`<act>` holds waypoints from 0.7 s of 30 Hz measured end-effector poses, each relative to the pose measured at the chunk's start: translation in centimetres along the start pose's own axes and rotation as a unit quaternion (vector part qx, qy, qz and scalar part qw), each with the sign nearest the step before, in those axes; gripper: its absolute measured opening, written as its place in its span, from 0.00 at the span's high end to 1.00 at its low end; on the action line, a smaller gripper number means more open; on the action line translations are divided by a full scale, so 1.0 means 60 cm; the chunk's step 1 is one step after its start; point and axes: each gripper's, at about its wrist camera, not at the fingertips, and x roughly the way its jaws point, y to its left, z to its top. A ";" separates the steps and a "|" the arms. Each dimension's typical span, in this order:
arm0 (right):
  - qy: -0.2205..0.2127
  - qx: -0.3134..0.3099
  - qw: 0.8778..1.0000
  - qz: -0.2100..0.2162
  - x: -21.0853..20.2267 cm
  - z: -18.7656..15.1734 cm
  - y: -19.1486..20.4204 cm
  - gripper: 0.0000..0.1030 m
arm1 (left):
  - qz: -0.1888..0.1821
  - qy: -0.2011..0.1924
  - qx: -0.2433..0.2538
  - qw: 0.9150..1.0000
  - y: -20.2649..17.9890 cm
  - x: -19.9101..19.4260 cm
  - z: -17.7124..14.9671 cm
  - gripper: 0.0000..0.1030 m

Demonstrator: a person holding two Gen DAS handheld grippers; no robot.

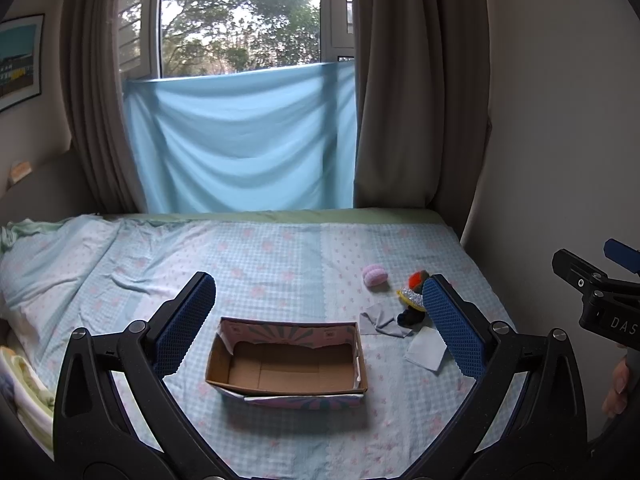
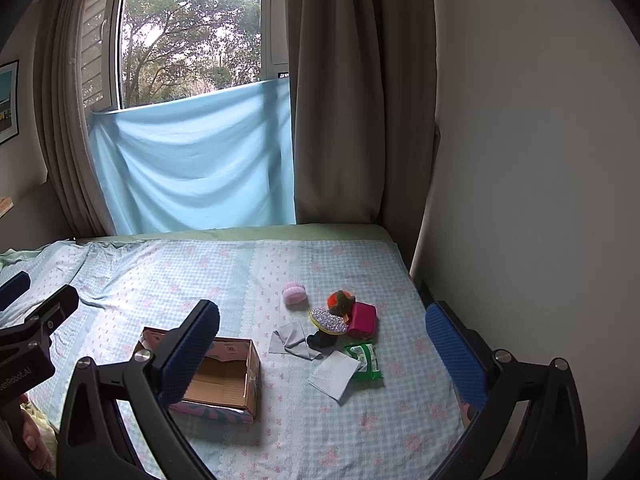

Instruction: Organize soft objects

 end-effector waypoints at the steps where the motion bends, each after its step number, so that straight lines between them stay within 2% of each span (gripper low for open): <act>1: 0.000 0.000 1.000 0.000 0.000 0.000 0.000 0.00 | 0.000 0.001 0.000 1.000 0.001 0.001 0.001 0.00; 6: 0.005 0.001 1.000 0.001 0.001 0.002 -0.001 0.00 | -0.006 0.012 0.004 1.000 0.004 0.007 0.013 0.00; 10: 0.013 0.010 1.000 -0.004 0.007 0.015 -0.009 0.00 | -0.023 0.031 0.018 0.999 0.002 0.039 0.028 0.00; 16: 0.038 0.033 0.998 -0.032 0.057 0.032 -0.045 0.00 | -0.054 0.086 0.027 0.994 -0.030 0.162 0.041 0.00; 21: 0.072 0.048 0.995 -0.038 0.143 0.038 -0.101 0.00 | -0.070 0.146 0.008 0.987 -0.080 0.287 0.026 0.00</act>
